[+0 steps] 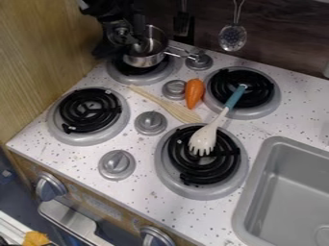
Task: Move to pot from the front left burner to the back left burner
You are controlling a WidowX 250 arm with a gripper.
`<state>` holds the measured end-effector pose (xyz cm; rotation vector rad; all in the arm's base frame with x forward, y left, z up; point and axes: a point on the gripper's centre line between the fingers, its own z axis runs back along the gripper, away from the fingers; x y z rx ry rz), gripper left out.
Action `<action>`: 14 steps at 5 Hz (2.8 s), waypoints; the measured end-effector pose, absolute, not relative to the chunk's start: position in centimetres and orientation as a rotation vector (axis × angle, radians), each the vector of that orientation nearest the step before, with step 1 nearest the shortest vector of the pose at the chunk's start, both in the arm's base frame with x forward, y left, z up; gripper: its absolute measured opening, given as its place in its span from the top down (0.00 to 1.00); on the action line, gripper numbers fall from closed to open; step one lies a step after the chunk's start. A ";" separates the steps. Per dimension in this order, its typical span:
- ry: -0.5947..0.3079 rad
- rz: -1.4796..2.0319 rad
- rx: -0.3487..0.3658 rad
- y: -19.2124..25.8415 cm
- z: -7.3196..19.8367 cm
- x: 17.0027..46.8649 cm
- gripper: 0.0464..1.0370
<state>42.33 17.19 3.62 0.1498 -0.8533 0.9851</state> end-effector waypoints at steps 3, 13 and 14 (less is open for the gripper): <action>-0.858 0.979 0.138 18.3 2.9 43.2 0.91; -0.742 0.411 0.277 5.9 9.0 35.6 0.04; -0.793 0.257 0.293 5.2 9.0 34.7 0.04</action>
